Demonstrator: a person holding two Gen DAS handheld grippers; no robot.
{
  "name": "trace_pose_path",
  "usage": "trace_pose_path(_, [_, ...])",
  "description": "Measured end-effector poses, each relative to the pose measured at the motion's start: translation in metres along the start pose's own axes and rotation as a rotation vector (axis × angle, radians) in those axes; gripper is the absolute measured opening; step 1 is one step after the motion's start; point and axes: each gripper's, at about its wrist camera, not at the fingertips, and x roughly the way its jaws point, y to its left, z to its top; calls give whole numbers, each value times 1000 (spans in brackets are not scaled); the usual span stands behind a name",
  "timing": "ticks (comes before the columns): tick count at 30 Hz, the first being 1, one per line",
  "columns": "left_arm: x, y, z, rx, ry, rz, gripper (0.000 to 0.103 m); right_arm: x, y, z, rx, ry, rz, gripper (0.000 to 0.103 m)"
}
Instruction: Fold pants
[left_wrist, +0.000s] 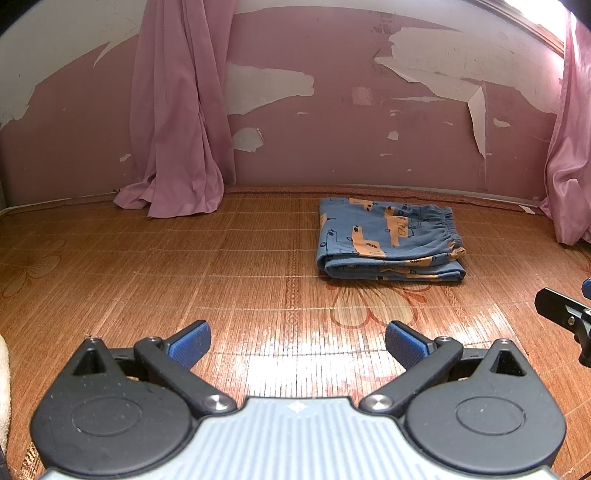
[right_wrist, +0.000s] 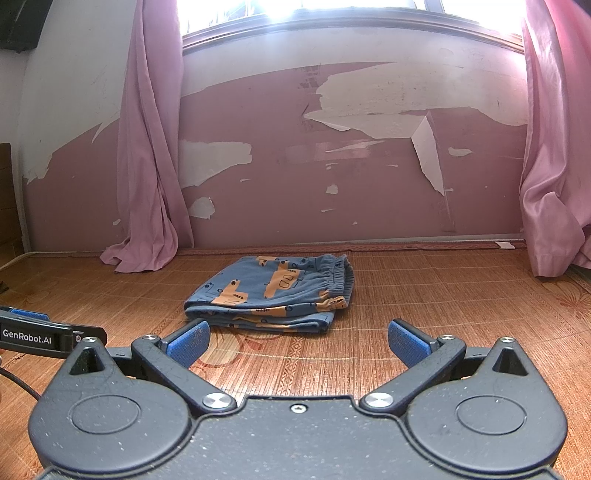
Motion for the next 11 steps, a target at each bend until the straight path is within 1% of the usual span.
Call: trace_pose_path(11, [0,0,-1,3,3,-2,103,1,0,0,-2,1,0,102])
